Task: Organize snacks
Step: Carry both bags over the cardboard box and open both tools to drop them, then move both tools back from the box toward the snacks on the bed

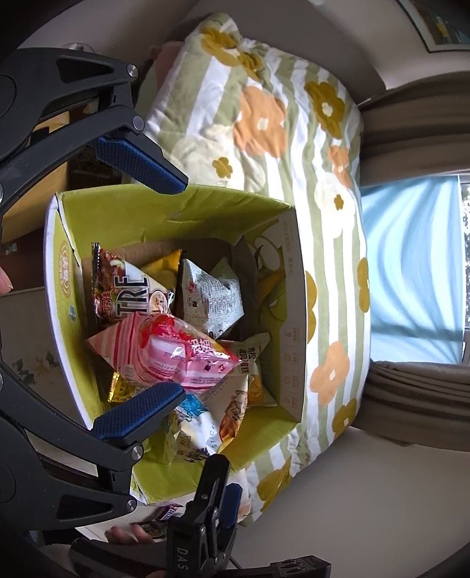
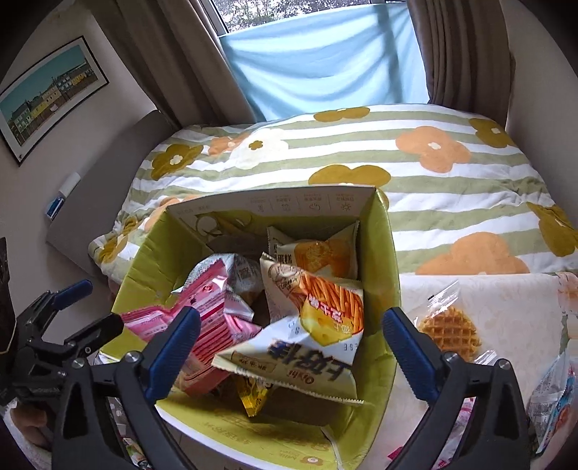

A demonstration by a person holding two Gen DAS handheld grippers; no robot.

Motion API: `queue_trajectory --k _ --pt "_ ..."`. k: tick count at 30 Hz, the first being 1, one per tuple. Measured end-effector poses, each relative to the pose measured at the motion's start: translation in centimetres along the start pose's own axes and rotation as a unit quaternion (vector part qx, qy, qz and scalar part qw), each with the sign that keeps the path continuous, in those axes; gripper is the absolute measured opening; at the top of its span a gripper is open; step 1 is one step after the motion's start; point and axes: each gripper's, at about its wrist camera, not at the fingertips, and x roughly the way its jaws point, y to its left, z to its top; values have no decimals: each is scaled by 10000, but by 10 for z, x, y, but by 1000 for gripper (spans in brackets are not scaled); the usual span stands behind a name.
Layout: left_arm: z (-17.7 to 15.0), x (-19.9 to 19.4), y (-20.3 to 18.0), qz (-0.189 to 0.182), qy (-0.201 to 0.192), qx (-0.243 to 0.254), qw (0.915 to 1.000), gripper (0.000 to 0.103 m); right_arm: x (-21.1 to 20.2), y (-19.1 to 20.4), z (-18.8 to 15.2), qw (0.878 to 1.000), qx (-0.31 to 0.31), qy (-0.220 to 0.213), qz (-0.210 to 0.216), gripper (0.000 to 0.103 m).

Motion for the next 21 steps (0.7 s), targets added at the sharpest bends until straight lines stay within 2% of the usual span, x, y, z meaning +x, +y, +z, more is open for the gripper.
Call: queue_trajectory --k 12,15,21 --pt "0 -26 -6 -89 -228 38 9997 103 -29 11 -5 9995 -73 -198 -238 101" --pt "2 -31 -11 -134 -378 52 9992 103 -42 8 -9 9990 89 -349 -252 101" --pt "4 -40 -34 -303 -556 161 9979 103 -71 0 -19 9960 -194 -655 -583 102"
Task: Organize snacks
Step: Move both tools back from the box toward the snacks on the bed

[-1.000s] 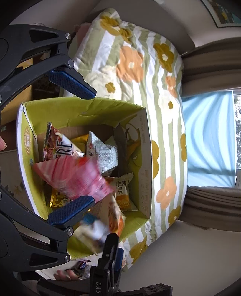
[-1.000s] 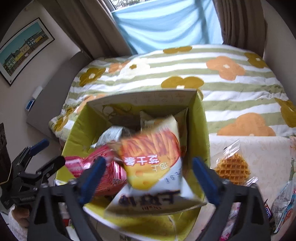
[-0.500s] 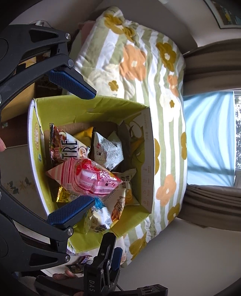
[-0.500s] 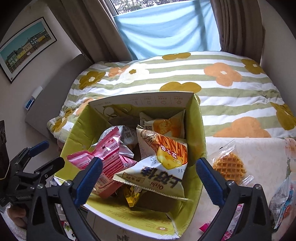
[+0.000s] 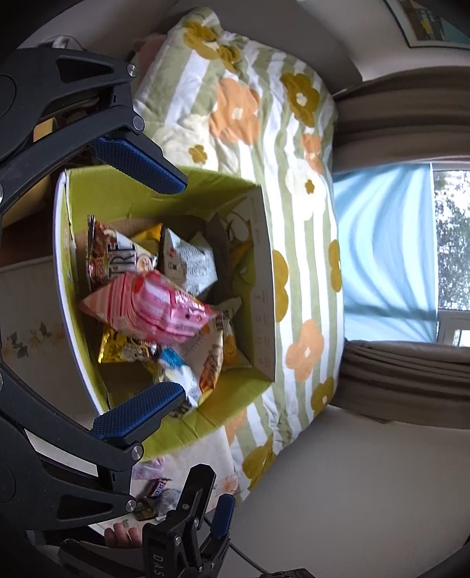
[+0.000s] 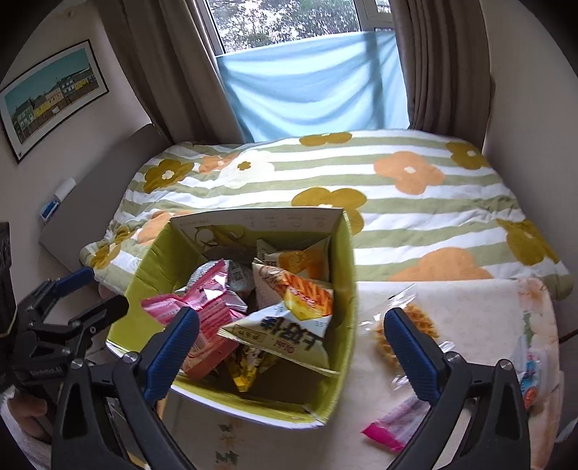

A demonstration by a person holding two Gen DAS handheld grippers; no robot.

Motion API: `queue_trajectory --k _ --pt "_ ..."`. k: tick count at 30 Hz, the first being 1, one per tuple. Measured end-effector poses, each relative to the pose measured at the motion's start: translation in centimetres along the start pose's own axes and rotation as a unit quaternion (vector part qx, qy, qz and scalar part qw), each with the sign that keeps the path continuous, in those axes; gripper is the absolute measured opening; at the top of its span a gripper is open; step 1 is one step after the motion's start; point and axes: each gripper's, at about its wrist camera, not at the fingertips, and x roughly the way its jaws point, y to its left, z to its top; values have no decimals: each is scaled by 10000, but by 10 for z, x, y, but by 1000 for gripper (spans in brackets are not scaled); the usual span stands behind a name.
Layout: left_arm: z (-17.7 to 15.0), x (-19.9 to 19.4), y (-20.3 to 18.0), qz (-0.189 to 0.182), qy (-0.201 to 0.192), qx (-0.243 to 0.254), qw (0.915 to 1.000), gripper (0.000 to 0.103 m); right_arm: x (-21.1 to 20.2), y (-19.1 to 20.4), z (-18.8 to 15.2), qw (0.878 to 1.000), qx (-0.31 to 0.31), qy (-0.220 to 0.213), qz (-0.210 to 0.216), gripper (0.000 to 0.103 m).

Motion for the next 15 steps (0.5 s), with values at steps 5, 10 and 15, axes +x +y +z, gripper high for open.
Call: queue_trajectory --k 5,10,15 --pt "-1 -3 -33 -100 -25 61 9999 103 -25 -26 -6 9997 37 -227 -55 102" --pt "-7 -7 -76 -72 -73 154 9998 103 -51 -62 -21 9988 -55 -394 -295 102" --pt "-15 -2 -131 -167 31 175 9997 103 -74 -106 -37 9984 -33 -346 -454 102"
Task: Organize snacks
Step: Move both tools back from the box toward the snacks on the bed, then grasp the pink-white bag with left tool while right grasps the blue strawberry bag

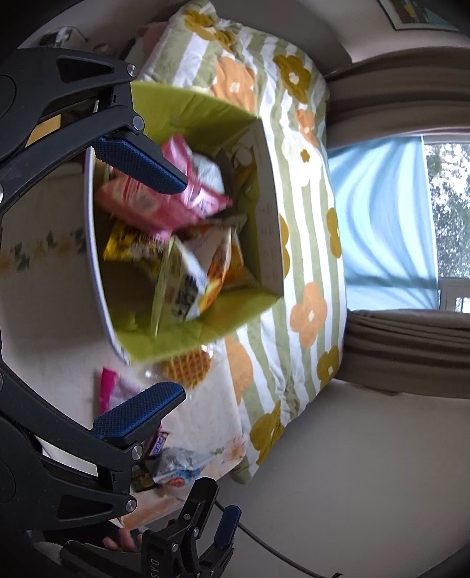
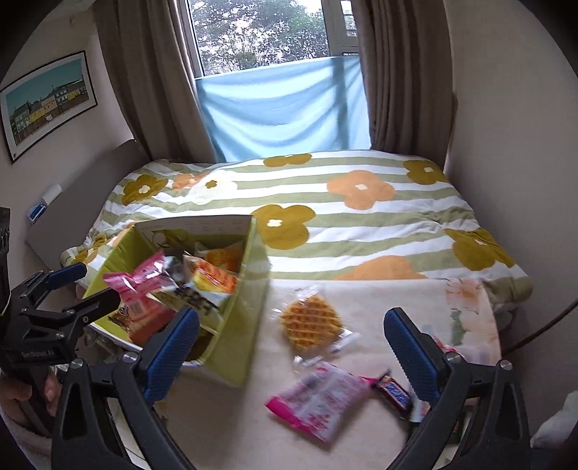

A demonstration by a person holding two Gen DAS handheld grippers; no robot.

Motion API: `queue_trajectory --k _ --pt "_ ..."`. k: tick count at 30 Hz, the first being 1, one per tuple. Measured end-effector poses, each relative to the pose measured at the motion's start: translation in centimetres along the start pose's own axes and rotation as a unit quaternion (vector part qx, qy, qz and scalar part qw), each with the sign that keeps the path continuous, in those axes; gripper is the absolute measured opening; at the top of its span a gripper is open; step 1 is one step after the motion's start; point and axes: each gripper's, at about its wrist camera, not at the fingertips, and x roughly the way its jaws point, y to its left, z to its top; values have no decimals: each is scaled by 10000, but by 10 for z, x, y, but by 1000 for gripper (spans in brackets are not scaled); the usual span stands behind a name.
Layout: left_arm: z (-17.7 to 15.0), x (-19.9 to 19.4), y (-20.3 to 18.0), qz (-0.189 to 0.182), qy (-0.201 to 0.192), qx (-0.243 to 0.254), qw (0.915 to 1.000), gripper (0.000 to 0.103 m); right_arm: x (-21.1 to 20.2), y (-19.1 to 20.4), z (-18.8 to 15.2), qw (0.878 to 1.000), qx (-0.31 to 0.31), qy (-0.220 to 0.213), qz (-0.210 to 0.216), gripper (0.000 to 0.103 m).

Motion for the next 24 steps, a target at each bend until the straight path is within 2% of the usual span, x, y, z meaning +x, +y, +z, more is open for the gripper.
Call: queue_trajectory --k 4,7,12,17,21,24 --pt "-6 7 -48 -71 120 147 9998 103 -12 -38 -13 9998 -122 96 -99 102" --pt "-13 13 -75 -139 189 109 9997 103 -18 -63 -21 9996 -79 262 26 102" --pt "-28 35 -122 -170 497 28 9986 103 -25 -101 -38 9988 -162 461 -9 102" --pt "-46 60 -148 -100 848 -8 9963 103 -22 -128 -56 9985 -280 467 -32 102" --pt "-63 84 -160 -89 1086 41 9940 103 -3 -142 -71 9977 -178 650 54 102" --pt "-74 101 -165 -113 1131 120 9934 103 10 -146 -86 9976 -163 672 -4 102"
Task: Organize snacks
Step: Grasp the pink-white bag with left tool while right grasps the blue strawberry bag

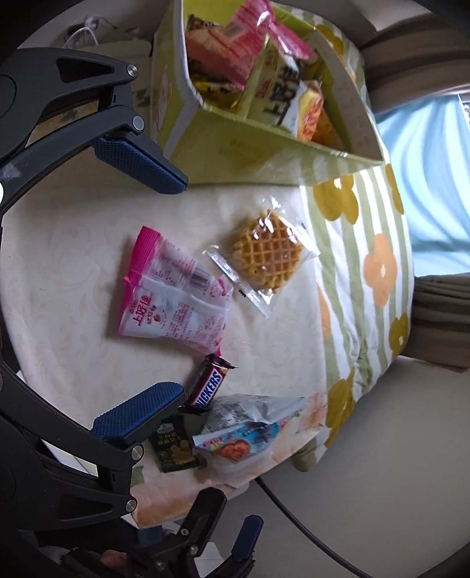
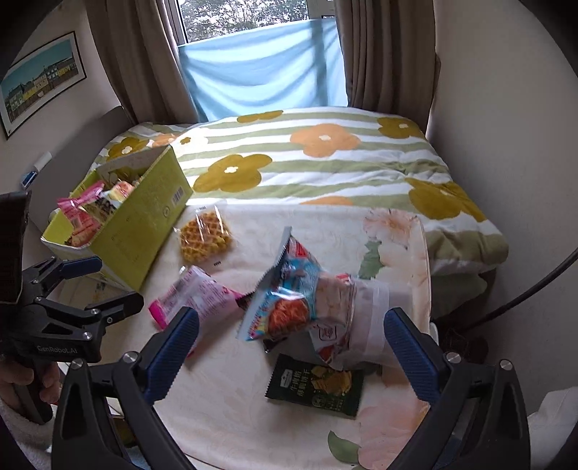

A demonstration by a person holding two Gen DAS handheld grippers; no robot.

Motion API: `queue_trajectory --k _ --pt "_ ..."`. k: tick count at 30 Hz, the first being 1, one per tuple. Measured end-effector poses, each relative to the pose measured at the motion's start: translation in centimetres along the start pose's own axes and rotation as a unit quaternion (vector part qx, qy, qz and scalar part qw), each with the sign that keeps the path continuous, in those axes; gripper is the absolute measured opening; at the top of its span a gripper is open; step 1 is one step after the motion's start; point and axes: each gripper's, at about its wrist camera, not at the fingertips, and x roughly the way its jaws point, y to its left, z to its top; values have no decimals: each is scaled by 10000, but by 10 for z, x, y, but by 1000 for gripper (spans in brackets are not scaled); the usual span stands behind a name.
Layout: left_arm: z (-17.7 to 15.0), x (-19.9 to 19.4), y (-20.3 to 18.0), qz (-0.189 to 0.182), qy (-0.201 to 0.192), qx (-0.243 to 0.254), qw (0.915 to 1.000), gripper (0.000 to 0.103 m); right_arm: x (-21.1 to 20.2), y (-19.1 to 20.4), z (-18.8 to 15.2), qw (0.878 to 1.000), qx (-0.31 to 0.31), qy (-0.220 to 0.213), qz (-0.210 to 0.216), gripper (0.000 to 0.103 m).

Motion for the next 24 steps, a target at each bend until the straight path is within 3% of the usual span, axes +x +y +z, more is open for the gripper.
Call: queue_trajectory --k 10,17,22,24 --pt "-16 64 0 -1 102 326 9994 103 57 16 -54 9977 -271 -276 -555 102" --pt "-19 83 -4 -194 104 517 9984 103 64 17 -53 9944 -297 -256 -983 102" --pt "-17 89 -8 -259 143 617 9977 103 76 14 -42 9958 -128 36 -902 102" --pt "-16 94 -7 -278 190 604 9976 98 78 16 -40 9950 -147 77 -984 102"
